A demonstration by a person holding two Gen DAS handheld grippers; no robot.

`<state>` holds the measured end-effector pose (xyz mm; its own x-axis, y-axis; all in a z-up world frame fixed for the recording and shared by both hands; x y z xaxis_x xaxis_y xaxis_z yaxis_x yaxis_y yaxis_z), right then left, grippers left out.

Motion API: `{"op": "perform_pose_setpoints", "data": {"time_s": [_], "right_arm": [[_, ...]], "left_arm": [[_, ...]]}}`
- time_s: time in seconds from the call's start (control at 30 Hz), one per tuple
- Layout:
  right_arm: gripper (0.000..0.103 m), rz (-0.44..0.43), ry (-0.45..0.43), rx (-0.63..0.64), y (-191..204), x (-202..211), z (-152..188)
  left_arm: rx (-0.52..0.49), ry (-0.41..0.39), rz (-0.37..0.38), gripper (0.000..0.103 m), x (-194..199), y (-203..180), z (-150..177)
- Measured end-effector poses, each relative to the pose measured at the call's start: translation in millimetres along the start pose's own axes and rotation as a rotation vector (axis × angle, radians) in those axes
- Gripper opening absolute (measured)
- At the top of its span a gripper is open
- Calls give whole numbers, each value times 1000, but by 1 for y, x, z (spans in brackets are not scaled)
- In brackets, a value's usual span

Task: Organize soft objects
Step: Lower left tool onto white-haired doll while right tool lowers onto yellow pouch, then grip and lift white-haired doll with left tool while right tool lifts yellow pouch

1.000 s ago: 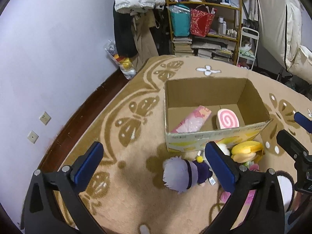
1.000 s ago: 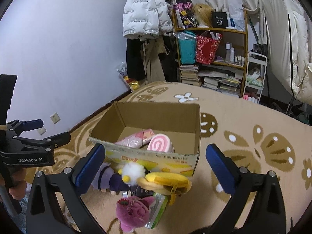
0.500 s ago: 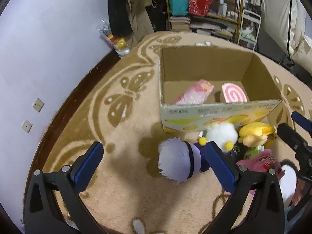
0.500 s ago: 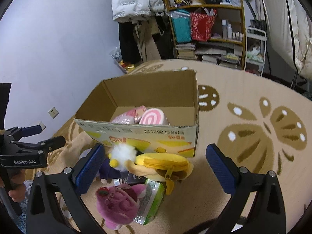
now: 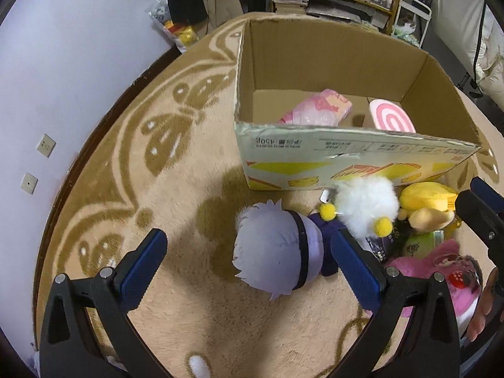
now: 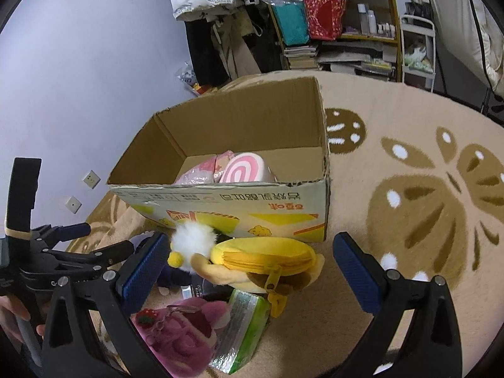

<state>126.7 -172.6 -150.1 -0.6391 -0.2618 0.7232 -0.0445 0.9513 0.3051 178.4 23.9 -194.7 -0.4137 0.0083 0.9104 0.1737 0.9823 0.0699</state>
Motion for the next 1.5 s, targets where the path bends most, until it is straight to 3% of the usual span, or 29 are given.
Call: {"op": "perform_pose_setpoints", "data": {"time_s": [0.4,1.03,1.2,1.4,1.5], "right_arm": [[103,-22,76,-24,-5,-29,12],[103,-35,139,-32,-14,-50,14],[101,-40,155,0,-11,-52,14],[94,-39,154,10,-5,-52,16],[93,-35,150,17,-3,-52,16]], "left_arm": [[25,77,1,103,-24,-1,9],[61,133,81,102,-51,0,11],[76,145,120,93,-54,-1,12],[122,164,218,67,-54,-9,16],[126,156,216,64,-52,-8,16]]}}
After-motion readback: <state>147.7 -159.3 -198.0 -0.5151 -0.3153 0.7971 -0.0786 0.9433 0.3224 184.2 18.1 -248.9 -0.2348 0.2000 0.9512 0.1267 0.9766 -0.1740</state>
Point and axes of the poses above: each gripper's, at about its wrist camera, not at the fingertips, and x roughly against the way its jaws point, y to its left, z to its underside, the point moved 9 cm from there along -x, roughly the way its jaws point
